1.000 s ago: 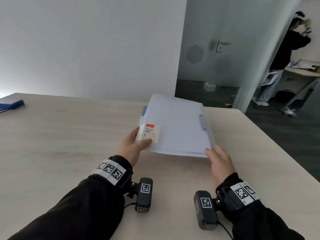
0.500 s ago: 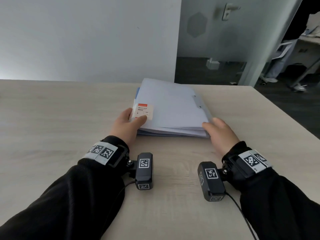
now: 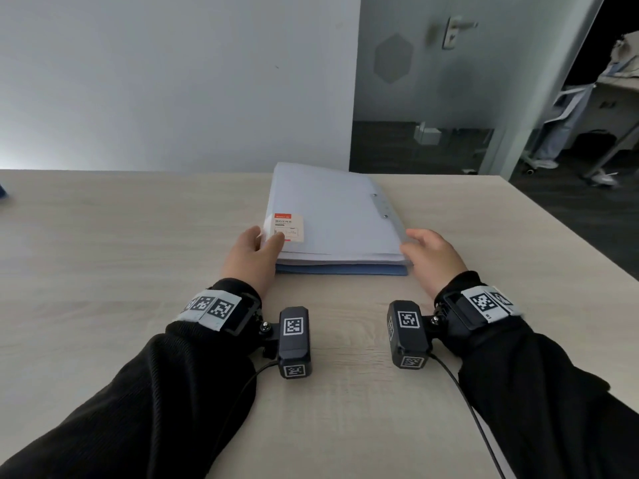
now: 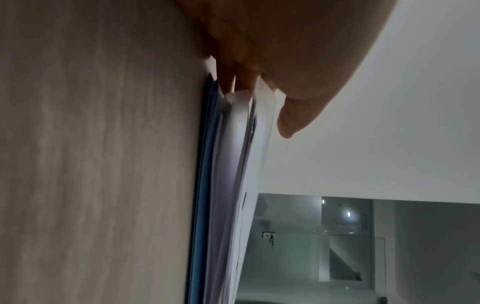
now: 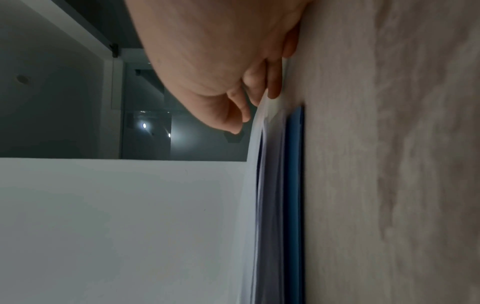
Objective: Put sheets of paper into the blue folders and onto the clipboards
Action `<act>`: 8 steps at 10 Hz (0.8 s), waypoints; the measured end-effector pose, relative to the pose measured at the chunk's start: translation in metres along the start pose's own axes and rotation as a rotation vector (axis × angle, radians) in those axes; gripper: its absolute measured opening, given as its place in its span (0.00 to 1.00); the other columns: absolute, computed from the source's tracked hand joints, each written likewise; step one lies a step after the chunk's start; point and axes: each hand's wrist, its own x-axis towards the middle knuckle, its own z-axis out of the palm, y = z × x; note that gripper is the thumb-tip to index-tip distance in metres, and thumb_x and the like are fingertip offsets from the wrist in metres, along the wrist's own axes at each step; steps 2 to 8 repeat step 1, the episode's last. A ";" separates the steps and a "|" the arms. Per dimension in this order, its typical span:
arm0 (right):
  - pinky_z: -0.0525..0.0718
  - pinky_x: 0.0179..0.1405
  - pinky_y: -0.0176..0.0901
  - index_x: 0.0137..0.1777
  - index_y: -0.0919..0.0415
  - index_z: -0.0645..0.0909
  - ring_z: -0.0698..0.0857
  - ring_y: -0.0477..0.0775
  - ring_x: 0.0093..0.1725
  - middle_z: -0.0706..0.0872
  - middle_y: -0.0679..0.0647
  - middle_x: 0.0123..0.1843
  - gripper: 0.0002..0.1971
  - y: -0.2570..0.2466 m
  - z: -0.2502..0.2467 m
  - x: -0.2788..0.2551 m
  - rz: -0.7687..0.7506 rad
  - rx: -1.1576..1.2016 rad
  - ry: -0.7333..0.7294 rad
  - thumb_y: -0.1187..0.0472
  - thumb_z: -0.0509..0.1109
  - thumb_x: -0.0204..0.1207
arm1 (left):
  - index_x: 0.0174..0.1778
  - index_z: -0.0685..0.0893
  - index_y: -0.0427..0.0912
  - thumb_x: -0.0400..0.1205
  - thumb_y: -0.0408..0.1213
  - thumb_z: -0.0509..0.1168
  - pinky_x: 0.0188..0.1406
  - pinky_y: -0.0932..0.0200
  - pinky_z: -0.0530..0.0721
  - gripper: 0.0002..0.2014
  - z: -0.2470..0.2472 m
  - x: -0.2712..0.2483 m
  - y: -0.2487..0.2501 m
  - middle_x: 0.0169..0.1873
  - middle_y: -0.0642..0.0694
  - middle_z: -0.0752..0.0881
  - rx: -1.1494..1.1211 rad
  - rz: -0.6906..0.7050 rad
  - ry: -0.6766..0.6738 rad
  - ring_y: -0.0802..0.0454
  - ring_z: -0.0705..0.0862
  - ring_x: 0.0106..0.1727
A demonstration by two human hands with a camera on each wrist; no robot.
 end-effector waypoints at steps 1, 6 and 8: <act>0.74 0.50 0.38 0.68 0.51 0.81 0.80 0.45 0.55 0.82 0.47 0.67 0.18 -0.001 -0.007 -0.022 -0.005 0.092 0.139 0.58 0.62 0.79 | 0.78 0.72 0.45 0.83 0.45 0.62 0.62 0.62 0.70 0.26 -0.012 -0.014 -0.003 0.71 0.53 0.80 -0.090 -0.016 0.085 0.54 0.78 0.69; 0.74 0.50 0.38 0.68 0.51 0.81 0.80 0.45 0.55 0.82 0.47 0.67 0.18 -0.001 -0.007 -0.022 -0.005 0.092 0.139 0.58 0.62 0.79 | 0.78 0.72 0.45 0.83 0.45 0.62 0.62 0.62 0.70 0.26 -0.012 -0.014 -0.003 0.71 0.53 0.80 -0.090 -0.016 0.085 0.54 0.78 0.69; 0.74 0.50 0.38 0.68 0.51 0.81 0.80 0.45 0.55 0.82 0.47 0.67 0.18 -0.001 -0.007 -0.022 -0.005 0.092 0.139 0.58 0.62 0.79 | 0.78 0.72 0.45 0.83 0.45 0.62 0.62 0.62 0.70 0.26 -0.012 -0.014 -0.003 0.71 0.53 0.80 -0.090 -0.016 0.085 0.54 0.78 0.69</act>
